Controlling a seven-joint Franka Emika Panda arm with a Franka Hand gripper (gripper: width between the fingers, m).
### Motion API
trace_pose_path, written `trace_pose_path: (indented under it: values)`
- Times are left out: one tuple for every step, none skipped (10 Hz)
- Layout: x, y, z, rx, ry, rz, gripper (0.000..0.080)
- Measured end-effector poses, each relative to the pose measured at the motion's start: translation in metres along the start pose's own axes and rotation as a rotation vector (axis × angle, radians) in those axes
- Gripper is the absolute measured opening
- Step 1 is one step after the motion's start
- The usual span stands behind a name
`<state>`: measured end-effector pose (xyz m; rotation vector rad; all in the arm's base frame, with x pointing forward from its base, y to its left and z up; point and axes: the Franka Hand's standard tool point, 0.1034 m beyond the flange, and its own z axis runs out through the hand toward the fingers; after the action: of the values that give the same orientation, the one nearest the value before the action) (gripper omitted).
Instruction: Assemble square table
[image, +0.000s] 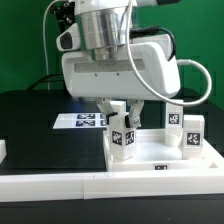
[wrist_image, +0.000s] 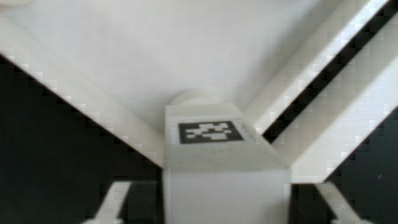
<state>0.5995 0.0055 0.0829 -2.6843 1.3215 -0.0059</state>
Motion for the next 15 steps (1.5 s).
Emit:
trace_pose_path:
  values:
    - [-0.0008,-0.0009,0.0002,0.002,0.001,0.097,0.0301]
    - [-0.0026,-0.0026,0.0006,0.004,0.003,0.2,0.0301]
    - [-0.003,-0.0031,0.0007,0.004,0.006,0.281,0.0301]
    - [-0.0027,-0.003,0.0006,0.005,0.005,0.31,0.0301]
    - [-0.0028,-0.0032,0.0008,0.011,-0.001,0.378,0.0301]
    - [-0.0041,-0.0041,0.0015,0.014,-0.007,0.431,0.0382]
    - [-0.0046,-0.0041,0.0021,0.014,-0.008,0.407,0.052]
    - [-0.0044,-0.0038,0.0024,0.012,-0.008,0.381,0.052]
    - [-0.0027,-0.0031,0.0022,0.009,-0.013,0.297,0.0609]
    - [-0.0014,-0.0022,0.003,0.006,-0.013,0.235,0.0641]
    - [-0.0014,-0.0027,0.0036,0.004,-0.016,0.156,0.0641]
    - [-0.0018,-0.0028,0.0035,0.001,-0.017,0.052,0.0647]
    - [-0.0028,-0.0025,0.0037,-0.013,-0.02,-0.084,0.0647]
    - [-0.0031,-0.0037,0.0038,-0.027,-0.021,-0.187,0.0649]
    - [-0.0043,-0.0057,0.004,-0.041,-0.016,-0.256,0.0649]
